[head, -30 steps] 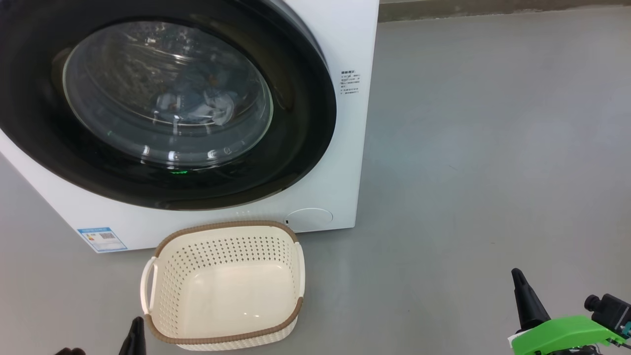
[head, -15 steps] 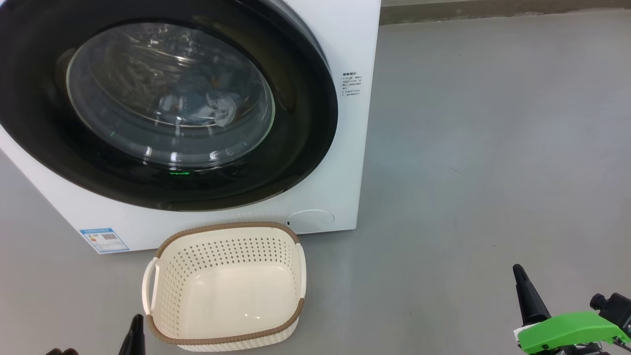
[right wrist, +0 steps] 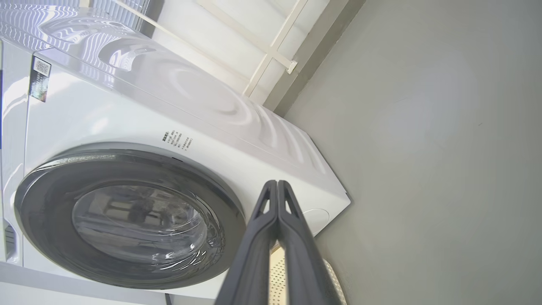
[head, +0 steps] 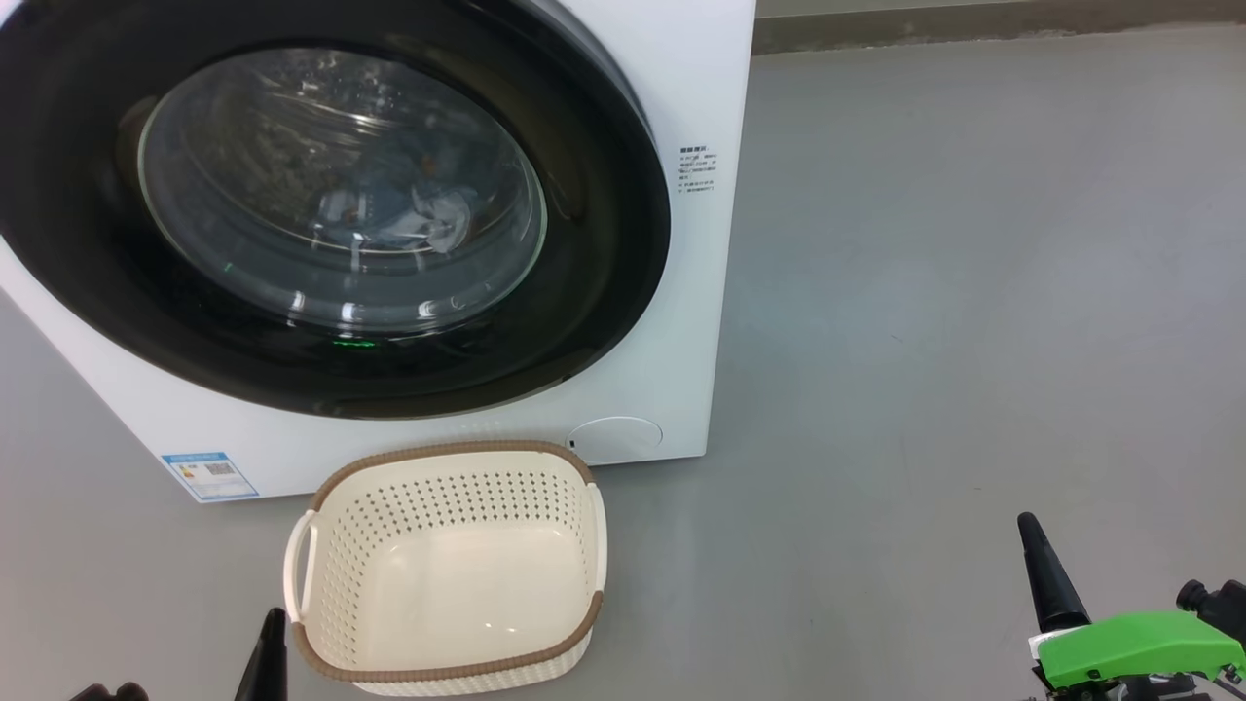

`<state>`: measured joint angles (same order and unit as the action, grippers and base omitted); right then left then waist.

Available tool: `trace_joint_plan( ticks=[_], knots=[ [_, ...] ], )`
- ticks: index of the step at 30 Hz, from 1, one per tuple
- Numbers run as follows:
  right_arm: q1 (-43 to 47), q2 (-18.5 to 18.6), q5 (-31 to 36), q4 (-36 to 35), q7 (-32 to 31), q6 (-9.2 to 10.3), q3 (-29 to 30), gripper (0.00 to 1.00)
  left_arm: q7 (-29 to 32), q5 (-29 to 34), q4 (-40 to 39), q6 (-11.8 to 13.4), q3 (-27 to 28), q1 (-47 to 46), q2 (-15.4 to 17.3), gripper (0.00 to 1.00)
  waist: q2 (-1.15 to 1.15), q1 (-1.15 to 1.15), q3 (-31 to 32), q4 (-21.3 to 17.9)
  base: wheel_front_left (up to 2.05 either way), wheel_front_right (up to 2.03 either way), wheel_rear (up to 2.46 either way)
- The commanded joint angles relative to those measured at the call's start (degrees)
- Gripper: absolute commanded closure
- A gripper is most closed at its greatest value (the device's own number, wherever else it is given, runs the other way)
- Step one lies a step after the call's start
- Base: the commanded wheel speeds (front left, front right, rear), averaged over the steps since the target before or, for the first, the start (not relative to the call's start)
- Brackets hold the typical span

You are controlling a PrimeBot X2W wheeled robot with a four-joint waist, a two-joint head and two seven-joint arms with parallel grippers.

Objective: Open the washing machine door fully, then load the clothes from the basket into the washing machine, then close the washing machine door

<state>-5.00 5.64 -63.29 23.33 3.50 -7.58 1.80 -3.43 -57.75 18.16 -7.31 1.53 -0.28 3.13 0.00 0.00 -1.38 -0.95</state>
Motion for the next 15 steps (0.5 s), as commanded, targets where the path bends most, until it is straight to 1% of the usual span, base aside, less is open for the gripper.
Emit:
trace_joint_plan(
  ticks=[1, 15],
  knots=[
    [-1.32, 0.30, -1.41, -1.89, -0.48, 0.05, -0.06, 1.00, 0.46, -1.32, -1.82, 0.07, 1.48, -2.67, 0.81, 1.00, 0.00, 0.00, 0.02, 0.02, 0.00, 0.00, 0.00],
    [-1.42, -0.46, -8.20, -3.62, -2.85, 0.06, 1.15, 1.00, 2.82, -9.51, -2.38, 0.08, 2.38, -3.58, 0.55, 1.00, 0.00, 0.00, 0.36, 0.25, 0.00, 0.00, 0.00]
  ],
)
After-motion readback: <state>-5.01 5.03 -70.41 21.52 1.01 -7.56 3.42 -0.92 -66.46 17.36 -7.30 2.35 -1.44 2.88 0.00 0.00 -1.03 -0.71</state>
